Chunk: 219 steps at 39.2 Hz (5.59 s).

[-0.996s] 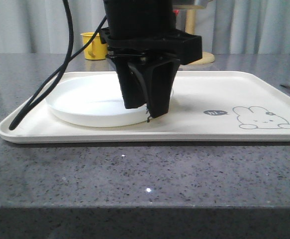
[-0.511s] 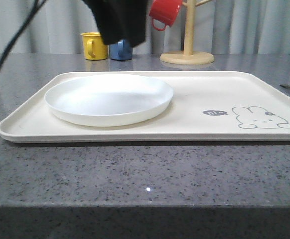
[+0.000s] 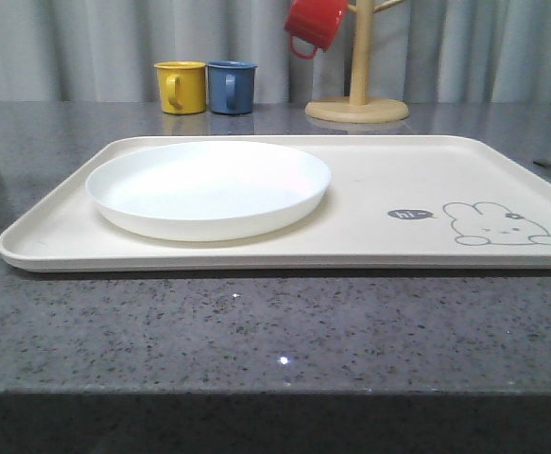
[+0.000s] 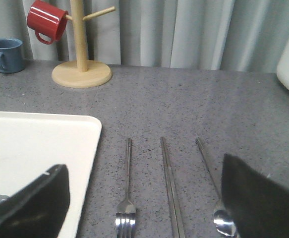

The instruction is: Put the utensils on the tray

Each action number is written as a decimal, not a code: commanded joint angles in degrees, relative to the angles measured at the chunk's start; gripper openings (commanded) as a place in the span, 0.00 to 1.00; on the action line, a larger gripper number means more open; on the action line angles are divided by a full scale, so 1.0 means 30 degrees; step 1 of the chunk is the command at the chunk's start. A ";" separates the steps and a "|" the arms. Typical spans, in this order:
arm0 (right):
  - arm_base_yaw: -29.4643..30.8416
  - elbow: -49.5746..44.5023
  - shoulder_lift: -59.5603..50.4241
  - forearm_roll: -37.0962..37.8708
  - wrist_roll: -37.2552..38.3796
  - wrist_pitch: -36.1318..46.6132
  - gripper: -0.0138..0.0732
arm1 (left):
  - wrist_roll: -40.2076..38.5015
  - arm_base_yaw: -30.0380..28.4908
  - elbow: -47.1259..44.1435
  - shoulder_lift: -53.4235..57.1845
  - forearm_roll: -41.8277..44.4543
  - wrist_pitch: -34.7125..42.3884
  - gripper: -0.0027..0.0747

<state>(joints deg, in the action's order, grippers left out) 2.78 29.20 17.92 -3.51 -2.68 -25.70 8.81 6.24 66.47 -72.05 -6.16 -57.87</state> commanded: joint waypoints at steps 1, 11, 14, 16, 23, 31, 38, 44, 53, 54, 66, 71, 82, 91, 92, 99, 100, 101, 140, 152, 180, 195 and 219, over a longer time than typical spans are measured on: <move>0.0027 0.0724 0.0328 0.0009 -0.0101 0.1480 0.90 | -0.0185 -0.0601 -0.1649 0.2512 -0.0592 0.2739 0.01; 0.0027 0.0724 0.0328 0.0009 -0.0101 0.1480 0.90 | -0.0185 0.0226 -0.7988 0.9218 -0.0592 0.9559 0.01; 0.0027 0.0724 0.0328 0.0009 -0.0101 0.1480 0.90 | -0.0185 0.0414 -0.9541 1.1232 -0.0592 1.0679 0.01; 0.0027 0.0724 0.0328 0.0009 -0.0101 0.1480 0.90 | -0.0185 0.0457 -1.0483 1.2536 -0.0592 1.1159 0.01; 0.0027 0.0724 0.0328 0.0009 -0.0101 0.1480 0.90 | -0.0185 0.0457 -1.2973 1.6227 -0.0592 1.2198 0.01; 0.0027 0.0724 0.0328 0.0009 -0.0101 0.1480 0.90 | -0.0185 0.0457 -1.4083 1.8343 -0.0592 1.2925 0.01; 0.0027 0.0724 0.0328 0.0009 -0.0101 0.1480 0.90 | -0.0185 0.0457 -1.4083 1.8378 -0.0592 1.2925 0.01; 0.0027 0.0724 0.0328 0.0009 -0.0101 0.1498 0.90 | -0.0185 0.0457 -1.4083 1.8378 -0.0592 1.2925 0.01; 0.0027 0.0757 0.0534 -0.0254 -0.0101 0.1902 0.90 | -0.0185 0.0457 -1.4083 1.8378 -0.0592 1.2925 0.01; 0.0027 0.0817 0.0689 -0.0254 -0.0101 0.1902 0.90 | -0.0185 0.0457 -1.4083 1.8378 -0.0592 1.2925 0.01; 0.0027 0.5138 0.9074 -0.0254 -0.0101 -0.1277 0.90 | -0.0185 0.0457 -1.4083 1.8378 -0.0592 1.2925 0.01; 0.0027 0.7863 1.2530 -0.0254 -0.0101 -0.3711 0.90 | -0.0185 0.0457 -1.4083 1.8378 -0.0592 1.2925 0.01; -0.0038 1.2038 1.8413 -0.0271 -0.0101 -0.7099 0.90 | -0.0185 0.0457 -1.4083 1.8378 -0.0592 1.2925 0.01; -0.0526 1.2662 2.0684 -0.0271 -0.0101 -0.6967 0.90 | -0.0185 0.0457 -1.4083 1.8378 -0.0592 1.2925 0.01; -0.0549 1.2662 2.0857 -0.0271 -0.0101 -0.6960 0.90 | -0.0185 0.0457 -1.4083 1.8378 -0.0592 1.2925 0.01; -0.0549 1.2679 2.2205 -0.0271 -0.0101 -0.6635 0.90 | -0.0185 0.0457 -1.4083 1.8378 -0.0592 1.2925 0.01; -0.0549 1.2679 2.2329 -0.0271 -0.0101 -0.6635 0.90 | -0.0185 0.0457 -1.4083 1.8378 -0.0592 1.2925 0.01; -0.0549 1.2679 2.2448 -0.0271 -0.0101 -0.6635 0.90 | -0.0185 0.0457 -1.4083 1.8378 -0.0592 1.2925 0.01; -0.0608 1.2742 2.3795 -0.0295 -0.0101 -0.6191 0.24 | -0.0185 0.0457 -1.4083 1.8378 -0.0592 1.2925 0.01; -0.0608 1.2820 2.3121 -0.0277 -0.0101 -0.6191 0.13 | -0.0185 0.0457 -1.4083 1.8378 -0.0592 1.2925 0.01; -0.6963 1.2944 2.0326 -0.0474 0.5000 -0.5797 0.13 | -0.0185 0.0457 -1.4083 1.8378 -0.0592 1.2925 0.01; -0.9339 1.6259 2.4663 -0.0456 0.8433 -0.5980 0.13 | -0.0185 0.0457 -1.4083 1.8378 -0.0592 1.2925 0.01; -0.9339 1.6259 2.6586 -0.0422 0.9382 -0.5485 0.24 | -0.0185 0.0457 -1.4083 1.8378 -0.0592 1.2925 0.01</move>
<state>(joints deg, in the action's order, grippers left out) -25.40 76.30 99.65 -5.16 25.33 -44.24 8.81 7.26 22.74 -16.58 -7.22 -23.76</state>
